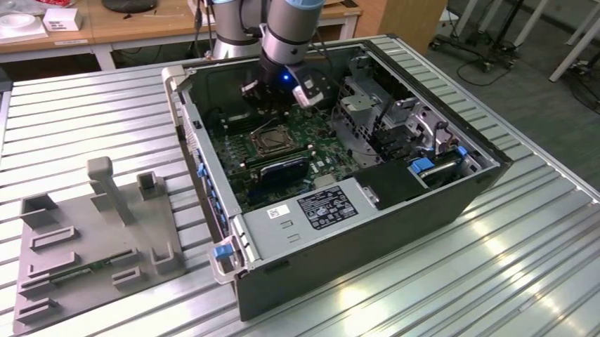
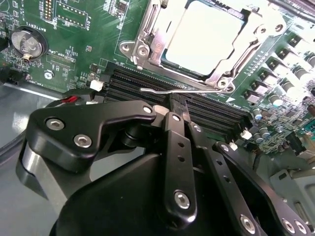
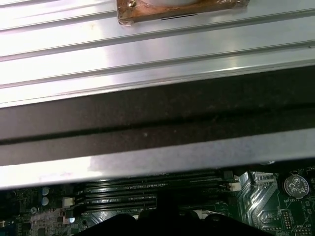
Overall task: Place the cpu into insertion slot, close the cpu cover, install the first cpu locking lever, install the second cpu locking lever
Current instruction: 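Install the first cpu locking lever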
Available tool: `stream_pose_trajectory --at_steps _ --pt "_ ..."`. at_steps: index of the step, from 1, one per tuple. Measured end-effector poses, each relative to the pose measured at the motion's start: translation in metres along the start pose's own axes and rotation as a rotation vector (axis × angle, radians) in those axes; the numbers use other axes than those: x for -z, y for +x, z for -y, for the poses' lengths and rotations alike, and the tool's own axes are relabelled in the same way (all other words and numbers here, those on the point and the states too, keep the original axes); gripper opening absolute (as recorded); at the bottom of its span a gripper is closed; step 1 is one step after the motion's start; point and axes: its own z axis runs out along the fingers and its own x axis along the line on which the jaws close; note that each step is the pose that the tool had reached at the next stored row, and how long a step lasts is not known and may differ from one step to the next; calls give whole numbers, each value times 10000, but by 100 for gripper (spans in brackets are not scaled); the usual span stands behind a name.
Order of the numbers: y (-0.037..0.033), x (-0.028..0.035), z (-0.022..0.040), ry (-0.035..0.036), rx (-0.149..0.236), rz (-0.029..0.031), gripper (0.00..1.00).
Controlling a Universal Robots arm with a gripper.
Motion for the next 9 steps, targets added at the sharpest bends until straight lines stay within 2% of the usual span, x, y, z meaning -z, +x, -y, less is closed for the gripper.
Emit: stream_pose_trajectory --at_steps 5,9 --pt "13 61 -12 -8 9 41 11" --pt "15 64 -12 -10 13 50 11"
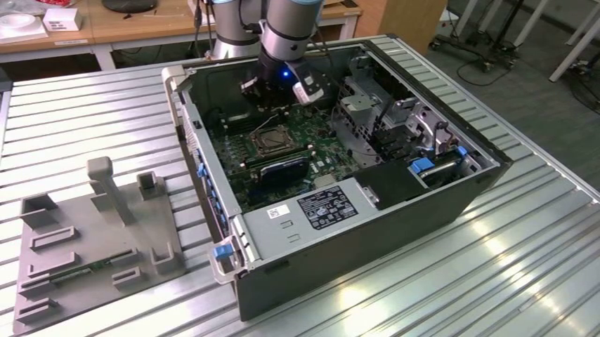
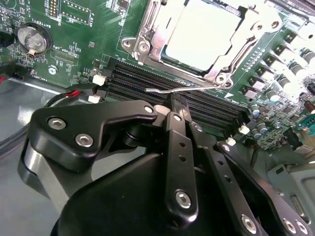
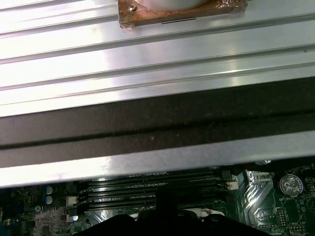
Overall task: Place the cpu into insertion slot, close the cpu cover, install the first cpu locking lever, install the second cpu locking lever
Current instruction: 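Install the first cpu locking lever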
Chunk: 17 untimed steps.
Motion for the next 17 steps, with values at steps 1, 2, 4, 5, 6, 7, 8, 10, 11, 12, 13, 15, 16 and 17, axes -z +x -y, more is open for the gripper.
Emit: stream_pose_trajectory --at_steps 1,2,4,5,6,7,8,10,11,12,13,15,16,17 --pt "3 0 1 2 -2 1 11" --pt "15 -1 2 2 -2 4 11" --pt "62 -4 9 2 1 12 11" --pt "87 -6 12 1 3 16 11" --pt "112 -8 15 1 2 19 11" --pt "131 -10 17 2 2 23 11" --pt "139 -10 18 2 3 26 11" --pt "140 -6 20 3 4 26 11" --pt "141 -2 19 3 4 26 11" --pt "141 2 18 2 4 27 11" --pt "141 7 18 1 4 27 11" --pt "143 23 16 2 4 27 11" --pt "143 28 16 2 4 27 11" --pt "142 31 17 -1 5 28 11"
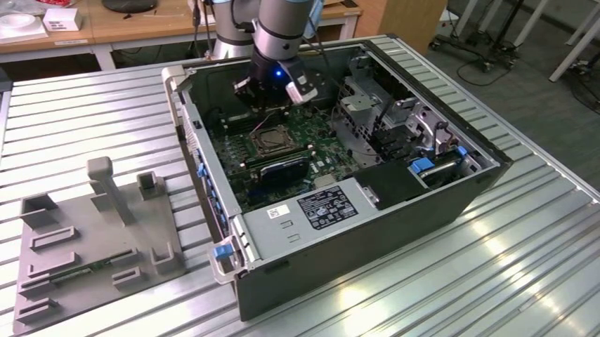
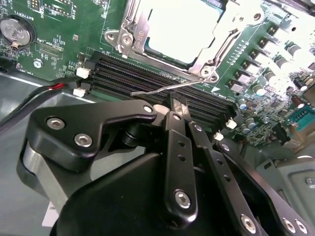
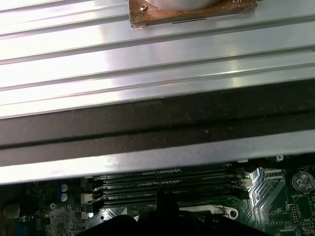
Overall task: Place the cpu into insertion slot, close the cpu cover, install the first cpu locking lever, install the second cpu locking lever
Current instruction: 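Install the first cpu locking lever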
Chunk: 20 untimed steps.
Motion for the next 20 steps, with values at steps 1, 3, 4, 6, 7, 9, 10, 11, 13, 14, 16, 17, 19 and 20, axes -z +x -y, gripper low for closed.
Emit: stream_pose_trajectory --at_steps 1,3,4,6,7,9,10,11,13,14,16,17,19,20 --pt "-3 2 3 -1 0 0 11" --pt "-11 7 14 1 -5 0 11" --pt "-15 8 19 0 -5 1 11" --pt "-17 9 26 0 -5 1 11" --pt "-17 8 27 0 -7 1 11" --pt "-19 -4 31 0 -6 1 11" --pt "-20 -11 33 0 -6 1 11" --pt "-22 -18 34 0 -5 1 11" --pt "-35 -23 34 2 -6 0 11" --pt "-47 -24 33 4 -7 0 11" --pt "-75 -25 31 2 -8 0 11" --pt "-87 -26 31 1 -8 1 11" --pt "-105 -28 32 -1 -9 2 11" --pt "-112 -30 32 -2 -9 2 11"
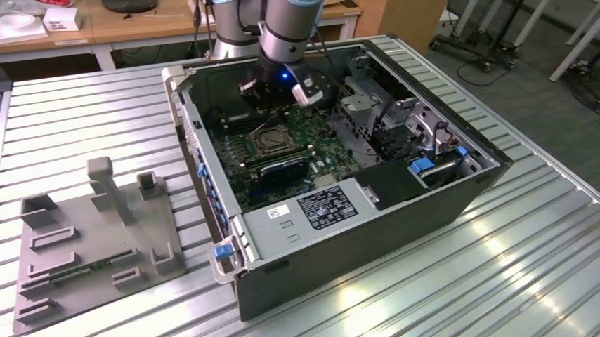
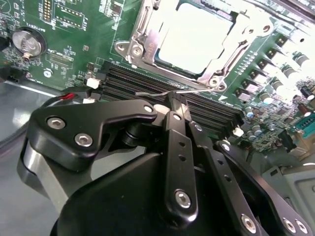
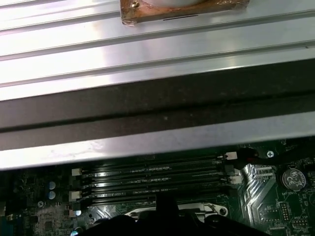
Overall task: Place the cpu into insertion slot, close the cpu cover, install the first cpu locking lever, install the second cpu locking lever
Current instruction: 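Install the first cpu locking lever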
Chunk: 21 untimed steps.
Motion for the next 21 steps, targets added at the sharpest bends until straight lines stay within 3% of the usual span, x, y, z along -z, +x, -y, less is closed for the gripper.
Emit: stream_pose_trajectory --at_steps 12,21 --pt "-57 -60 42 -1 -10 2 11" --pt "-65 -70 45 0 -11 2 11"
